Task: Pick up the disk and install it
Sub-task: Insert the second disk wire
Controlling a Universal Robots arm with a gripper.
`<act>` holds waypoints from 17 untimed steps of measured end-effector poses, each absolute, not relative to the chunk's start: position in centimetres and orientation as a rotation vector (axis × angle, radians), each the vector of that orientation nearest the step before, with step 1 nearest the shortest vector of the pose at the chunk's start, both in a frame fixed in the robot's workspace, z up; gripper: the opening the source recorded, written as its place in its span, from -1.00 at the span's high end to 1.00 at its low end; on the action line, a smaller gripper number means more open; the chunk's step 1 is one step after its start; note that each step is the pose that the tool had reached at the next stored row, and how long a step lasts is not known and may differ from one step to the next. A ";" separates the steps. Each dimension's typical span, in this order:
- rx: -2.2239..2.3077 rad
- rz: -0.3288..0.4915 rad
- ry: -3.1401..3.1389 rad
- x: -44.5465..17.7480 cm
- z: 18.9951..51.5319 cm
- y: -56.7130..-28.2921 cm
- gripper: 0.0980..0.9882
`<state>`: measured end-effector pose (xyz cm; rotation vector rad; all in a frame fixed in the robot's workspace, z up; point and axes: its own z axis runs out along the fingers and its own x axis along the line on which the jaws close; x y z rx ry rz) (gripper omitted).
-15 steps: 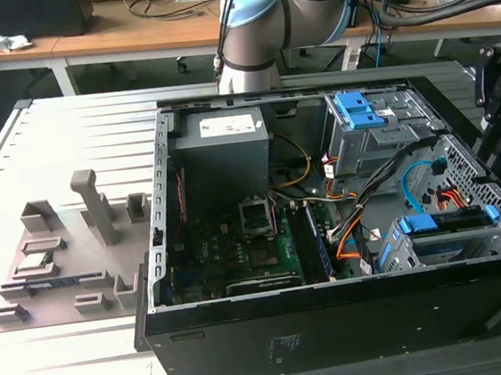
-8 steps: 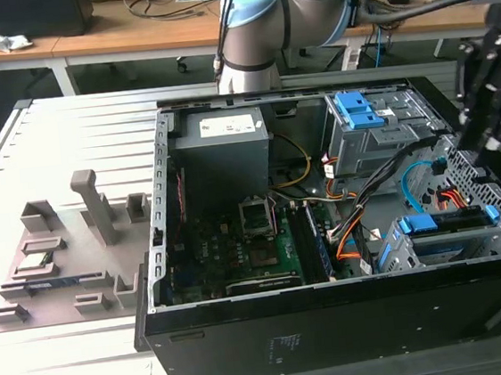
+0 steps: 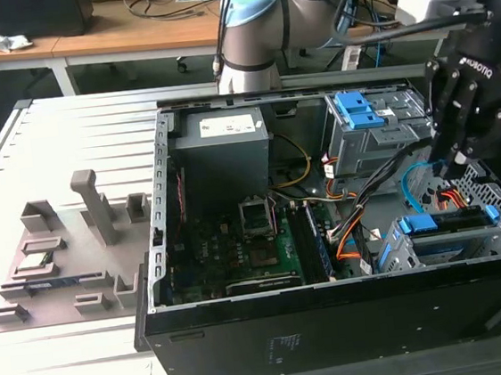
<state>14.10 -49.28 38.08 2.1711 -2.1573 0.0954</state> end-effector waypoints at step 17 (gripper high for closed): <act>2.201 0.098 -2.127 13.7 37.7 -50.1 0.86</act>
